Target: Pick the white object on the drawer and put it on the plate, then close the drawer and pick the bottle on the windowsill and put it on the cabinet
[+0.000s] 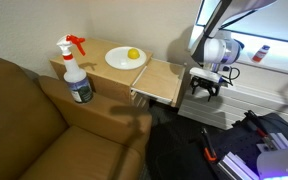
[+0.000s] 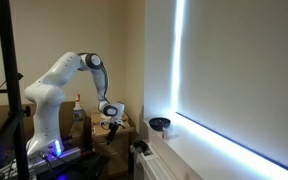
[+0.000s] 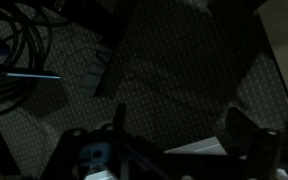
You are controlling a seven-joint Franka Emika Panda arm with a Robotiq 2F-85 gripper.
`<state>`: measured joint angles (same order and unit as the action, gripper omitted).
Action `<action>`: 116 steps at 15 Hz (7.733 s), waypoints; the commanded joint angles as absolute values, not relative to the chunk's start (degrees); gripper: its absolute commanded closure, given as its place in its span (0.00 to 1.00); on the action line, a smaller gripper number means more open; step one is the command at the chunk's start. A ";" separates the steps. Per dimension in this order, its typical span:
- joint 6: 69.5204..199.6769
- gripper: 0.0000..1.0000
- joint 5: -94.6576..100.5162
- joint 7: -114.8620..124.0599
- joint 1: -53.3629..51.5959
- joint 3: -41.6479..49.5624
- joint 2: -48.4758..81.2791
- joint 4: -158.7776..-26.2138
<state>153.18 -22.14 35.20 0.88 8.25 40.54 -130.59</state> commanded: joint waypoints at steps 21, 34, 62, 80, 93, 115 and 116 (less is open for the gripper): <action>146.06 0.00 -16.48 41.26 -9.92 3.06 52.32 -100.05; 134.81 0.00 6.68 37.67 -12.61 11.56 31.74 -117.47; 129.81 0.00 0.79 52.05 15.76 21.05 10.43 -125.73; 132.99 0.00 -20.31 72.09 23.51 24.74 24.56 -109.18; 139.60 0.00 -22.65 89.79 25.02 24.32 31.10 -103.79; 147.69 0.46 -21.18 99.51 25.32 23.56 39.25 -100.73; 147.71 0.55 -21.22 99.53 25.40 23.59 39.30 -100.83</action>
<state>148.58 -21.62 99.47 24.17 24.33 39.25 -101.12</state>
